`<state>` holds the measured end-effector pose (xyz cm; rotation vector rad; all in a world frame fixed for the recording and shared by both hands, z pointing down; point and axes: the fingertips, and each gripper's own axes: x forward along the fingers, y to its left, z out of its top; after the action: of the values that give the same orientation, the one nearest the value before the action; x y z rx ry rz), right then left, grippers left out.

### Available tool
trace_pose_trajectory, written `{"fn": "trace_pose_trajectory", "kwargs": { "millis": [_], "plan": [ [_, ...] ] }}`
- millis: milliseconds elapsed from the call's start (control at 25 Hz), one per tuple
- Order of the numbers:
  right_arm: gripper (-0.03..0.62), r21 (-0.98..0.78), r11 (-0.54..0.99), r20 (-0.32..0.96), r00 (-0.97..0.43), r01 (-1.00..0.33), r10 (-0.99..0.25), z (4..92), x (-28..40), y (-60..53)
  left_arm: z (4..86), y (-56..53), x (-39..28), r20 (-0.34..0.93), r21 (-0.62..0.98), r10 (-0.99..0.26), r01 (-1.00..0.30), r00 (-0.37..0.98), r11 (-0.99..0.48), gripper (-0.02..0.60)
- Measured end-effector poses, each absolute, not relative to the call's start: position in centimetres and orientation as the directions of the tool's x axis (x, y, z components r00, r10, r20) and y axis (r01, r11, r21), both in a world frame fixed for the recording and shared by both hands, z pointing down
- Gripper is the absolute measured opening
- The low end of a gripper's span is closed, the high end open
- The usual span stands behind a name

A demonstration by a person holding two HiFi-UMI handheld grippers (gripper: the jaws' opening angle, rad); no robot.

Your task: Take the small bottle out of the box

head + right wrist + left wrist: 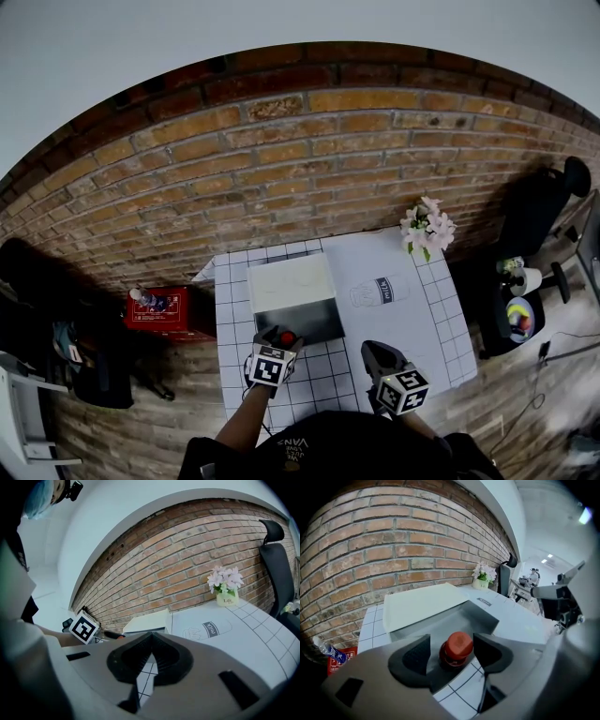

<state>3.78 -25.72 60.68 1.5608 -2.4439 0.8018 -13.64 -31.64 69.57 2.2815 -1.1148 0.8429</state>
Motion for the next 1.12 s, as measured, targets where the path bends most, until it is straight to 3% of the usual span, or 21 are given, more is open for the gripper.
{"fn": "trace_pose_trajectory", "kwargs": {
  "millis": [480,560,1120],
  "plan": [
    [-0.002,-0.385,0.313,0.388,-0.46,-0.868,-0.799,61.4,4.2,-26.2,72.0,-31.2,-13.3,0.772,0.2,-0.427,-0.817,0.471,-0.541,0.264],
    [-0.002,-0.384,0.316,0.386,-0.462,-0.868,-0.799,61.5,4.3,-26.2,72.1,-31.2,-13.4,0.775,0.202,-0.425,-0.821,0.468,-0.534,0.227],
    [-0.002,-0.389,0.316,0.379,-0.463,-0.865,-0.801,61.0,4.4,-26.1,71.5,-31.5,-13.5,0.752,0.177,-0.467,-0.825,0.465,-0.536,0.221]
  ]
}}
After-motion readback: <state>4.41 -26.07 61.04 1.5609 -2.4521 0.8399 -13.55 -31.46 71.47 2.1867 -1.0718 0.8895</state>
